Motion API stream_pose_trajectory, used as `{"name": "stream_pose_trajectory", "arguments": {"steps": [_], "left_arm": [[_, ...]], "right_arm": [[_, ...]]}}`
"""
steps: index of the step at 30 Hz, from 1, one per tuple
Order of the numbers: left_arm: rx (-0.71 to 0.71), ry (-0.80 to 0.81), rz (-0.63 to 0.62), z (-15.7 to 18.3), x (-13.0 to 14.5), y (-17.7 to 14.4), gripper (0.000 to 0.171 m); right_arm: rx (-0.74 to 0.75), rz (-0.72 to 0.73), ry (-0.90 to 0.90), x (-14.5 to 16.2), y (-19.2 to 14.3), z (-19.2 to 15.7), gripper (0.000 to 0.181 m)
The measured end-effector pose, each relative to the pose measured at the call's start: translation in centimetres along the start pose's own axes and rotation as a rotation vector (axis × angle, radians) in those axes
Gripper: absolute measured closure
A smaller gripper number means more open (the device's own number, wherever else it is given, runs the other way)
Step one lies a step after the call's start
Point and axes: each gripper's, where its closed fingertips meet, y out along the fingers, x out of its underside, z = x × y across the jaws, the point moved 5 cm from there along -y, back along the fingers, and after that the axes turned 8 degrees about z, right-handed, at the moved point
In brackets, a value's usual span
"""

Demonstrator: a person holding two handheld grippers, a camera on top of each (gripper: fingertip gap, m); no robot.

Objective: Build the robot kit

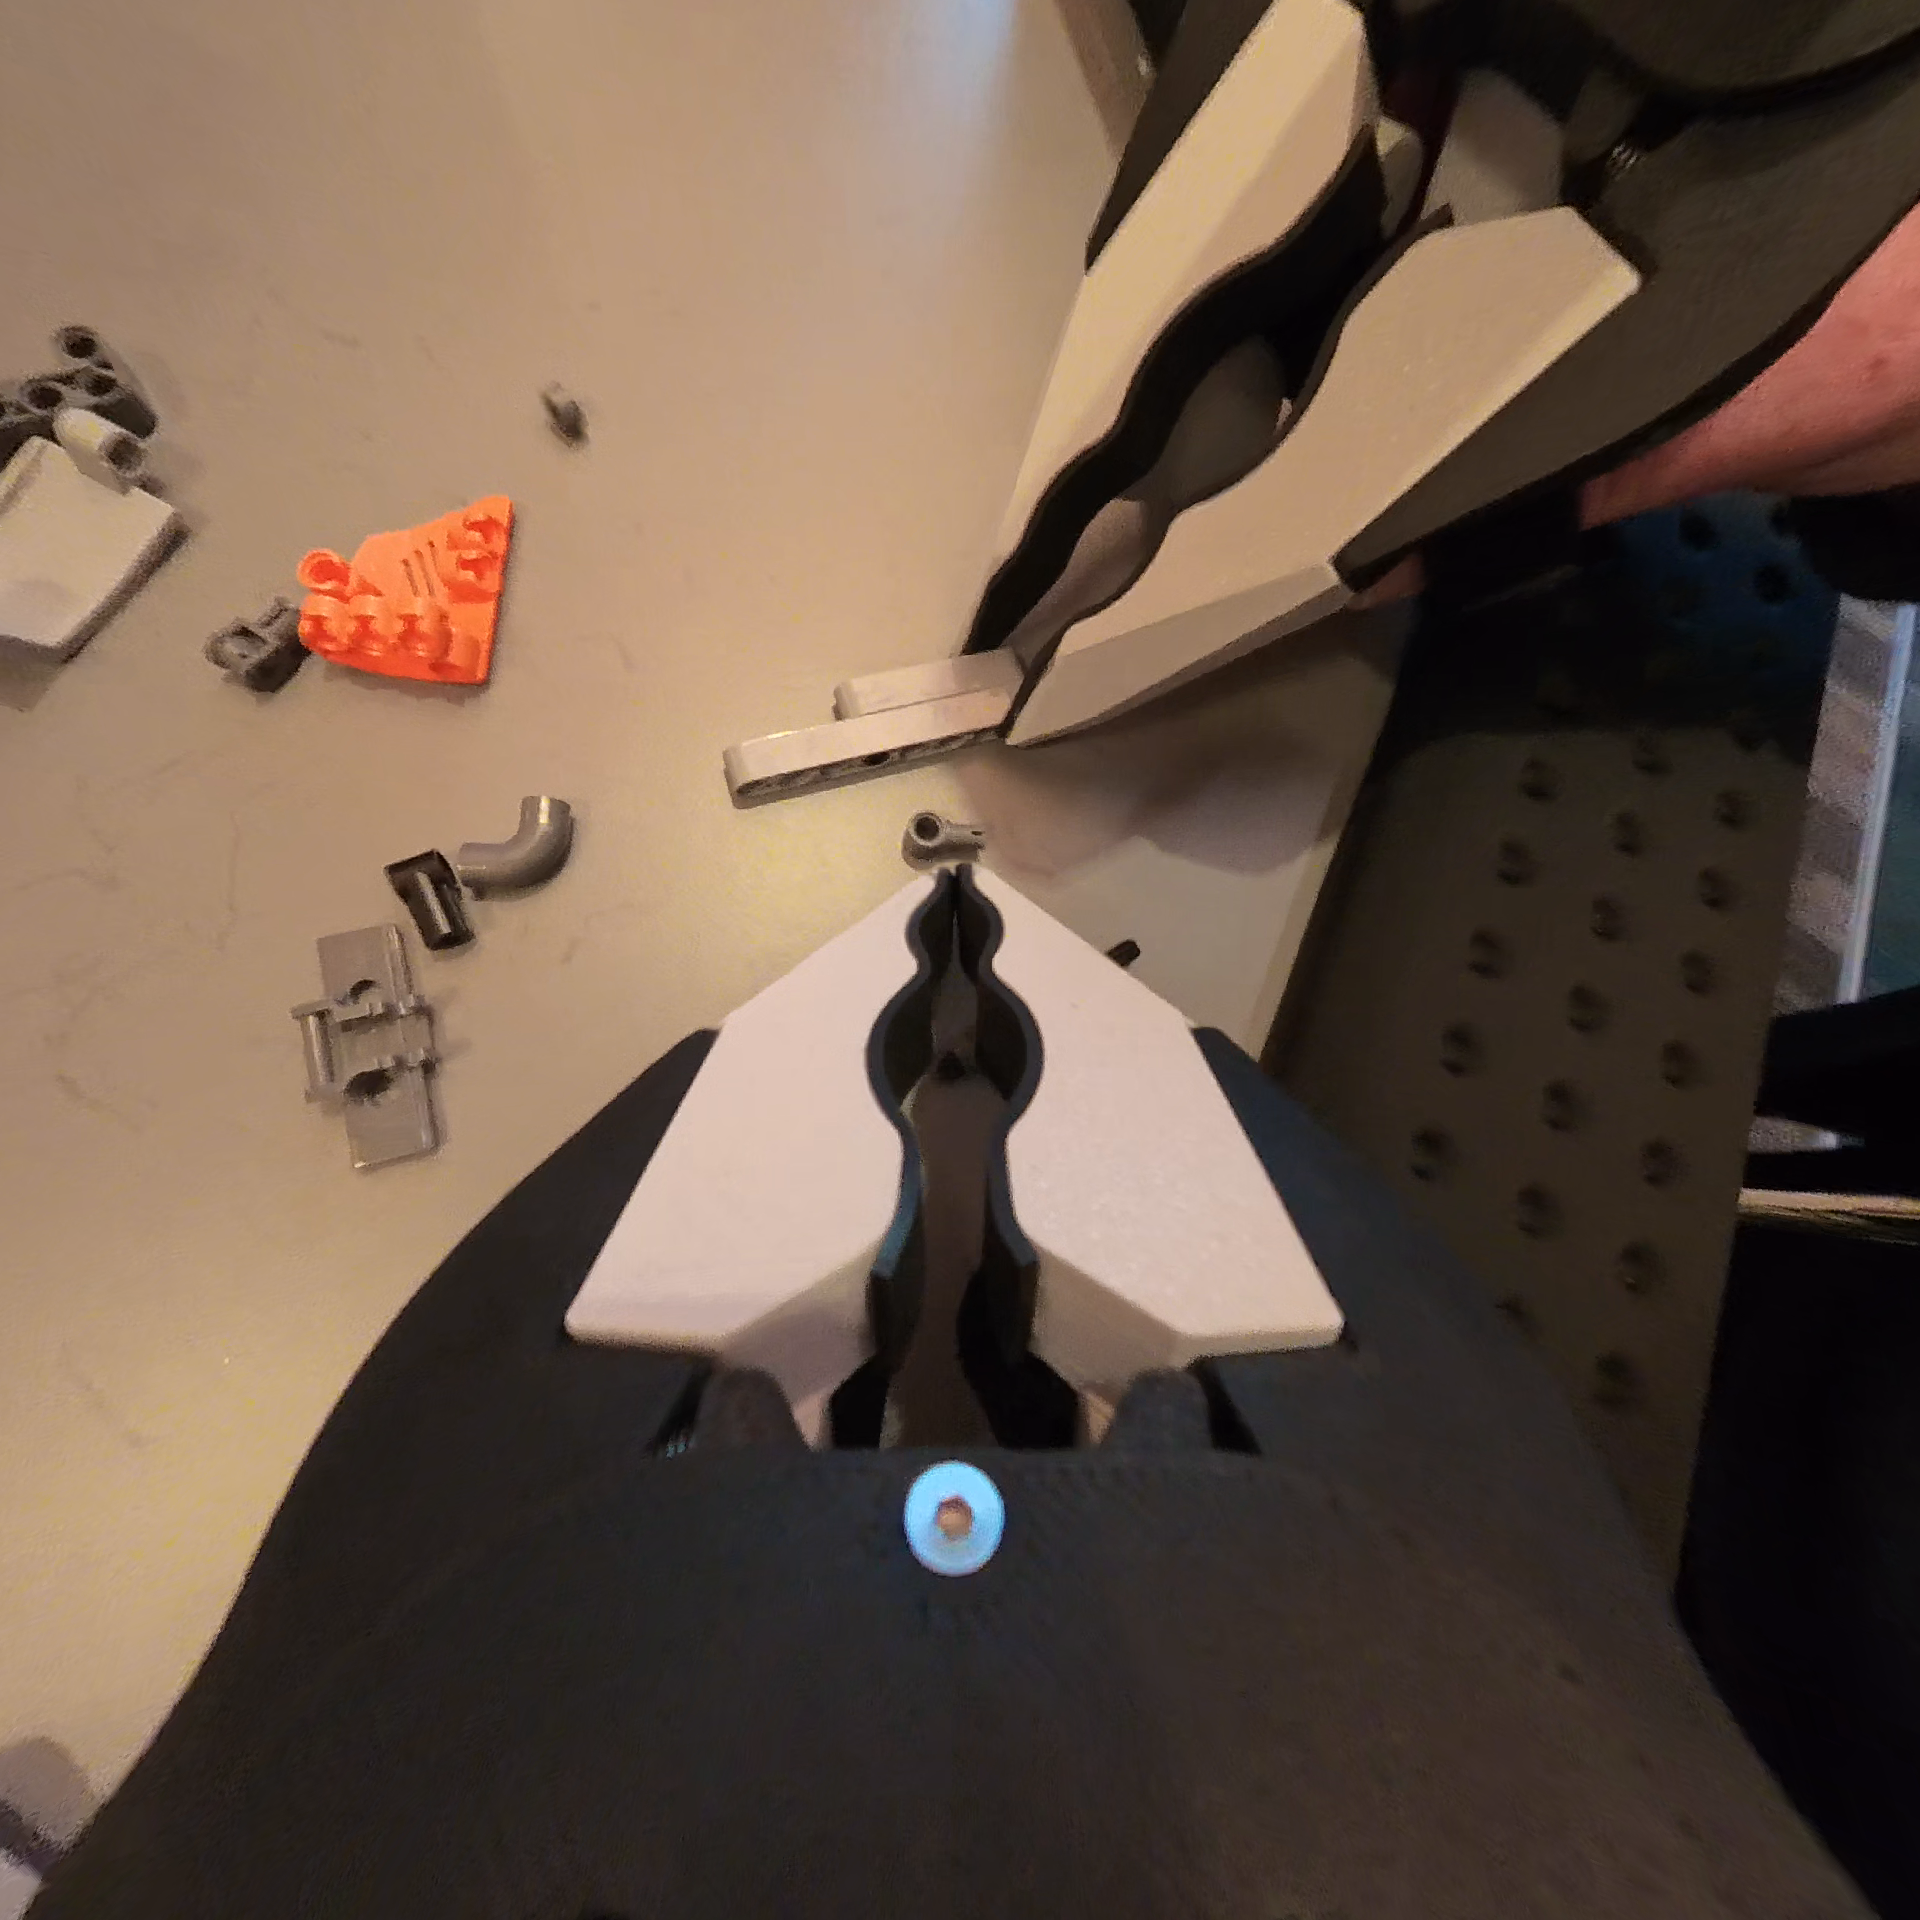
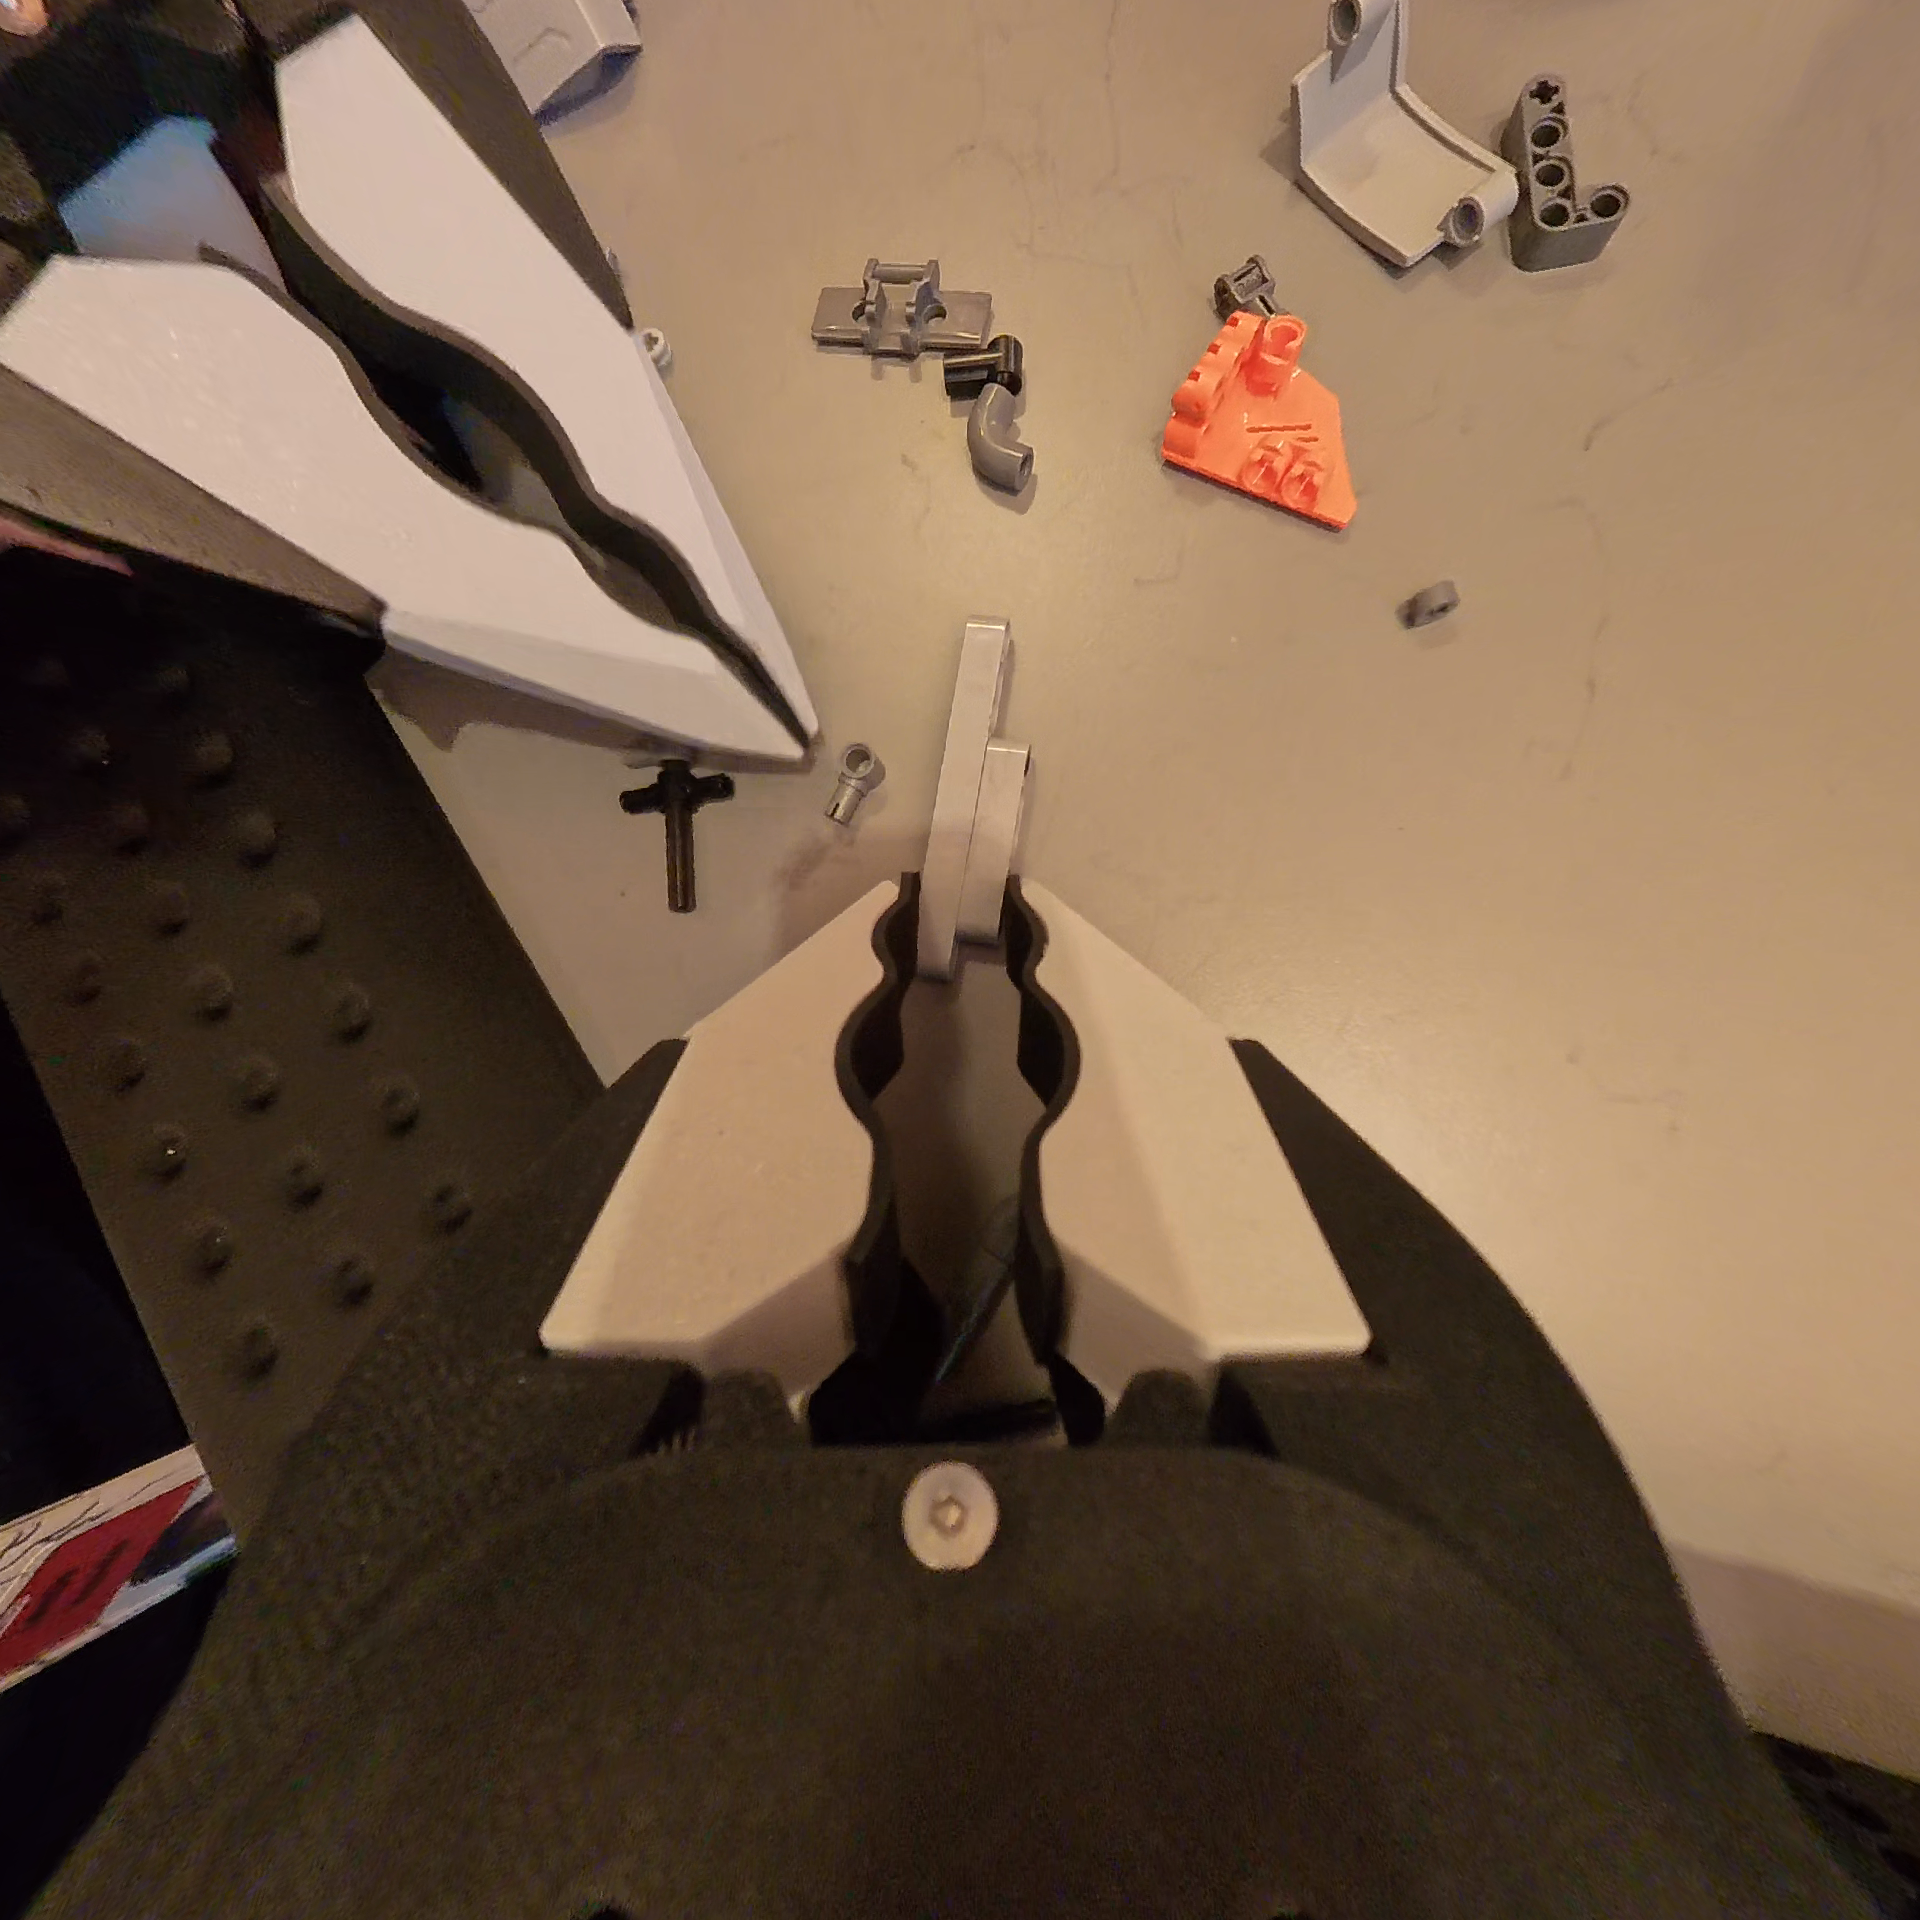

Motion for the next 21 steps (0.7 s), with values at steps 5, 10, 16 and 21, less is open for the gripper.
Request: {"name": "stream_pose_trajectory", "arguments": {"steps": [5,10,16,21], "left_arm": [[-0.013,-0.064,0.051,-0.9,-1.1,-0.1,0.170],[-0.007,-0.035,0.024,-0.5,-0.6,0.4,0.171],[-0.023,-0.020,-0.020,-0.5,0.2,0.0,0.171],[0.003,-0.018,0.017,0.0,-0.5,-0.9,0.170]], "right_arm": [[-0.003,0.010,0.008,0.0,0.1,0.0,0.167],[-0.003,0.015,0.008,0.0,0.1,0.1,0.167],[-0.002,0.020,0.010,0.0,0.0,0.1,0.167],[0.003,0.020,0.018,0.2,-0.3,0.3,0.167]]}}
